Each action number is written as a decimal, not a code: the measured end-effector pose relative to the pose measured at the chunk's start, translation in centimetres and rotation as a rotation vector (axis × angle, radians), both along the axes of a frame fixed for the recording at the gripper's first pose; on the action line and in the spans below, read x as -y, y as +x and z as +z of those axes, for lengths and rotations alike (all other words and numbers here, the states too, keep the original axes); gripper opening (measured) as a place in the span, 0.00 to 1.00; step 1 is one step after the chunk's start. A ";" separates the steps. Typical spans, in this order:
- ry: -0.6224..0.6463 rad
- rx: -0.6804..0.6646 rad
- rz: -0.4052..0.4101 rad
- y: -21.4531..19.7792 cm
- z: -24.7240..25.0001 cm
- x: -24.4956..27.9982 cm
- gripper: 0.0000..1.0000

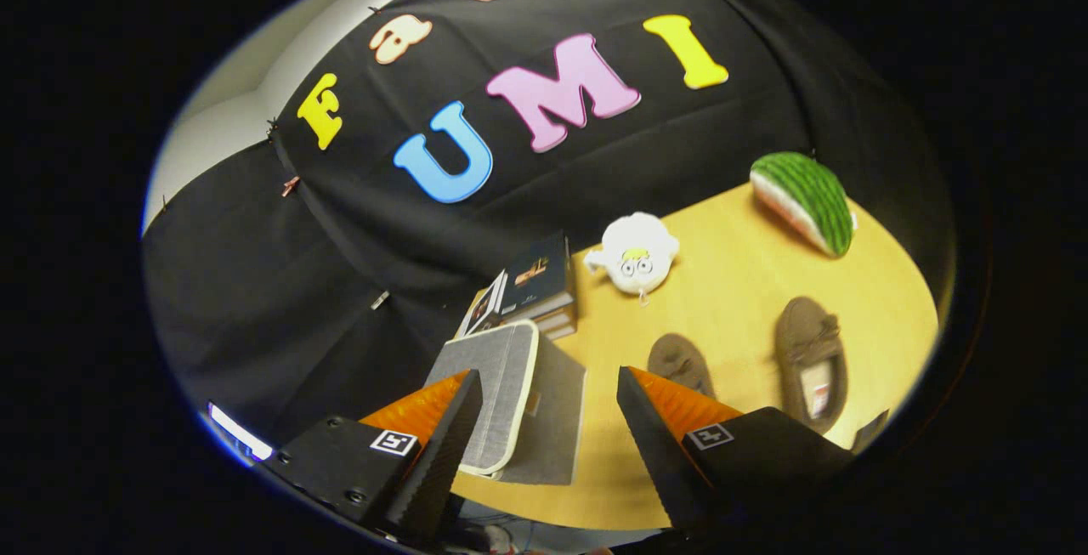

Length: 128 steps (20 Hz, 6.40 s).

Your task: Open the storage box then place both shoes into the box .Put the left shoe in first, then the right shoe, with the right side of both shoes facing outward in a uniform manner.

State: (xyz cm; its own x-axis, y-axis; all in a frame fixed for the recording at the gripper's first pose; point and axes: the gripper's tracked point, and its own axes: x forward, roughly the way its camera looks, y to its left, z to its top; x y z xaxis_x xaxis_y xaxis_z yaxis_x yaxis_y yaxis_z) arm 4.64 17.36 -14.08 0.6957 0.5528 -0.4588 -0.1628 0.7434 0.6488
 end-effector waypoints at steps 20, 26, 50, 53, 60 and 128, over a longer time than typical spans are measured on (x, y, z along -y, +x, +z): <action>0.238 -0.432 0.152 -3.7 -7.3 -10.8 0.47; 0.264 -0.490 0.156 -4.3 -7.7 -10.8 0.33; 0.361 -0.318 0.326 -4.1 5.9 -18.2 0.05; 0.375 -0.338 0.349 -4.1 7.3 -21.3 0.05; 0.316 -0.279 0.422 -4.7 9.1 -29.1 0.05; -0.820 -0.071 0.254 2.1 -20.2 8.7 0.98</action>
State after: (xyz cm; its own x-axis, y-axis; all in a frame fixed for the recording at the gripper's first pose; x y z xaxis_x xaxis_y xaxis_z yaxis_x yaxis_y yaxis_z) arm 6.71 8.70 -34.33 0.5501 0.1624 -0.8191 -0.3671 0.9281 -0.0625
